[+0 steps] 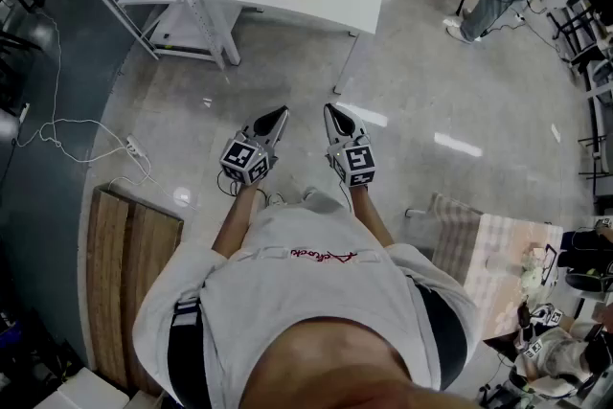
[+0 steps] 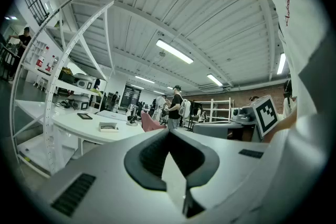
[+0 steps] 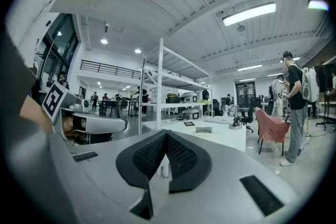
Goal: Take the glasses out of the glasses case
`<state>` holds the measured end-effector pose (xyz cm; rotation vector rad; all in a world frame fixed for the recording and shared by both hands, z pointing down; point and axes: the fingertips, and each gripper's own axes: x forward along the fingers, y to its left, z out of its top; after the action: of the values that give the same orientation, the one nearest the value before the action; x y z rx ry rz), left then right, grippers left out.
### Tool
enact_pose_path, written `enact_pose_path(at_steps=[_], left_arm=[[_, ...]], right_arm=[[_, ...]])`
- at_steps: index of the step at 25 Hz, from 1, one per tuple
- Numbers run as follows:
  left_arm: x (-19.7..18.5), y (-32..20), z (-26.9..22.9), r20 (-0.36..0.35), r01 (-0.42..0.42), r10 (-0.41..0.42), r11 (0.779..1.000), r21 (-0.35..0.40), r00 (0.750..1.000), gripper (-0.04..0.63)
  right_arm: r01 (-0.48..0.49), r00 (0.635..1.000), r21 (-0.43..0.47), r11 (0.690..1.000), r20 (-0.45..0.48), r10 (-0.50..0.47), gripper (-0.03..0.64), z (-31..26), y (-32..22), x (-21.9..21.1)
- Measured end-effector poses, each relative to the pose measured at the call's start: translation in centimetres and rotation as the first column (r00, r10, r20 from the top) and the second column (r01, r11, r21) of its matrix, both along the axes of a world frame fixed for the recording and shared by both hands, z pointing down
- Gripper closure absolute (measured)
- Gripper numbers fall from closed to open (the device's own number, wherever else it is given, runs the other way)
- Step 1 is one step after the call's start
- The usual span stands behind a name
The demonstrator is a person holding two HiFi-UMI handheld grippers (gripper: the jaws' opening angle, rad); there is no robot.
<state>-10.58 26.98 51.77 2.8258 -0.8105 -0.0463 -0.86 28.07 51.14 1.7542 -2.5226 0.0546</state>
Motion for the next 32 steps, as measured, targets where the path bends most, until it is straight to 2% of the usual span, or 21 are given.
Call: enact_pose_path(at_steps=[8, 24, 32], left_arm=[[0.0, -0.3, 0.4, -0.012, 0.019, -0.019, 1.000, -0.016, 1.000, 0.569], [3.8, -1.5, 0.0, 0.012, 0.040, -0.040, 0.999, 0.006, 0.999, 0.569], [5.5, -2.1, 0.5, 0.012, 0.037, -0.038, 0.999, 0.005, 0.999, 0.569]], right_arm=[[-0.007, 1.000, 0.002, 1.000, 0.026, 0.007, 0.623, 0.0, -0.1, 0.7], [-0.004, 0.999, 0.036, 0.999, 0.037, 0.002, 0.621, -0.3, -1.5, 5.2], [0.006, 0.999, 0.025, 1.000, 0.035, -0.007, 0.621, 0.4, -2.4, 6.5]])
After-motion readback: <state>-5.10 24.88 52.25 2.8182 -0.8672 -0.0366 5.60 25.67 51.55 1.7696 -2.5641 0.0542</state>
